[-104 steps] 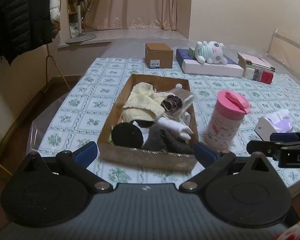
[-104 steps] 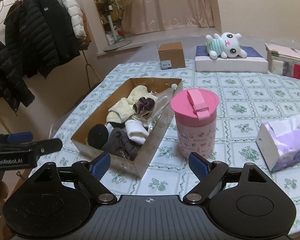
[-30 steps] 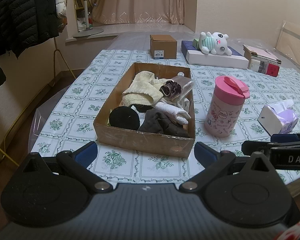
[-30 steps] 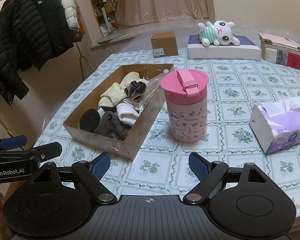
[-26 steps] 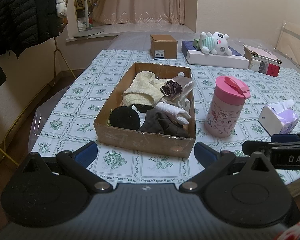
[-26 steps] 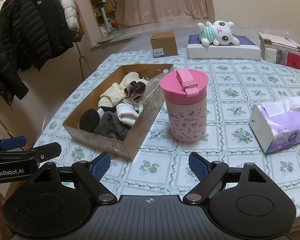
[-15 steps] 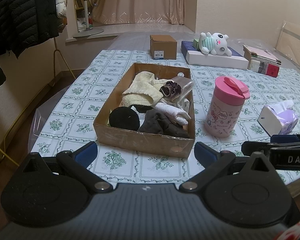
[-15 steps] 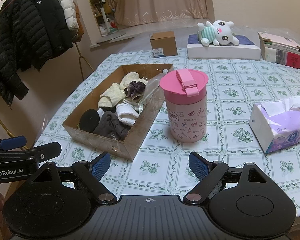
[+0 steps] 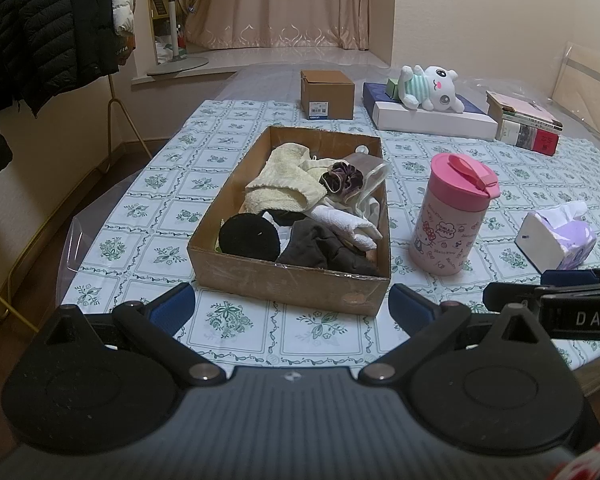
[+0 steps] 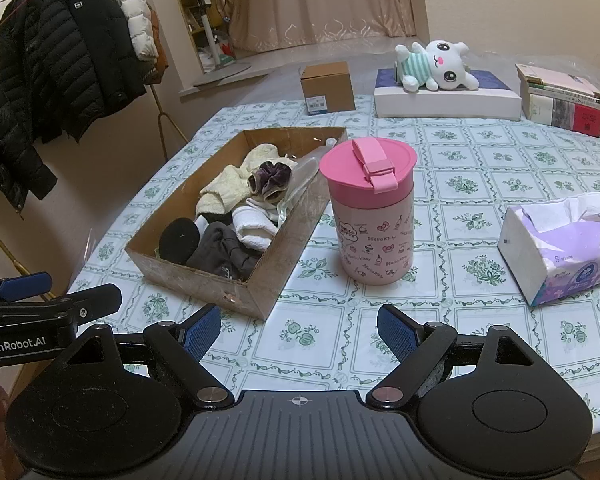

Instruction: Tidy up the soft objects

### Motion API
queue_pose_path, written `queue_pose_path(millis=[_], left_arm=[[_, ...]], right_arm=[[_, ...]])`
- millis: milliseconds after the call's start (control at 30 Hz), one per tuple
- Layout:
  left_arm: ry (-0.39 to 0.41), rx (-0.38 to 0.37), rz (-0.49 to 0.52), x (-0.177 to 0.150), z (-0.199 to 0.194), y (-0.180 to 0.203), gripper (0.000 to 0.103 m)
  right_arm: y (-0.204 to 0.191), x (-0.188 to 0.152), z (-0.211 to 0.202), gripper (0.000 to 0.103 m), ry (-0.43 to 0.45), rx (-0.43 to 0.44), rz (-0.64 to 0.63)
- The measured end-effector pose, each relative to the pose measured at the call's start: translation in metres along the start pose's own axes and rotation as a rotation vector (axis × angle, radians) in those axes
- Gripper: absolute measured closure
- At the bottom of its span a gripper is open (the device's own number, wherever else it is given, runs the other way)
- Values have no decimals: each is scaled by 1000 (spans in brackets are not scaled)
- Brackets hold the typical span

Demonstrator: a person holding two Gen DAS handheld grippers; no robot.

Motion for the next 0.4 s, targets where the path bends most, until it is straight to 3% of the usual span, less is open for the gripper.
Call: queue_pose_path(millis=[400], left_arm=[[11,-22,-13,-1,-1,0,1]], right_arm=[[0,-1,0,18,-1,-1,1]])
Point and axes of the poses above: each gripper's, at about its wrist camera, not at the fingertips, and z roughly the way its jaws point, y to its right, x to its top, the point moved 9 cm from there along z, roughly the way its jaws point, and after that the axes turned 9 degrees about -x, right-handed, at the moved point
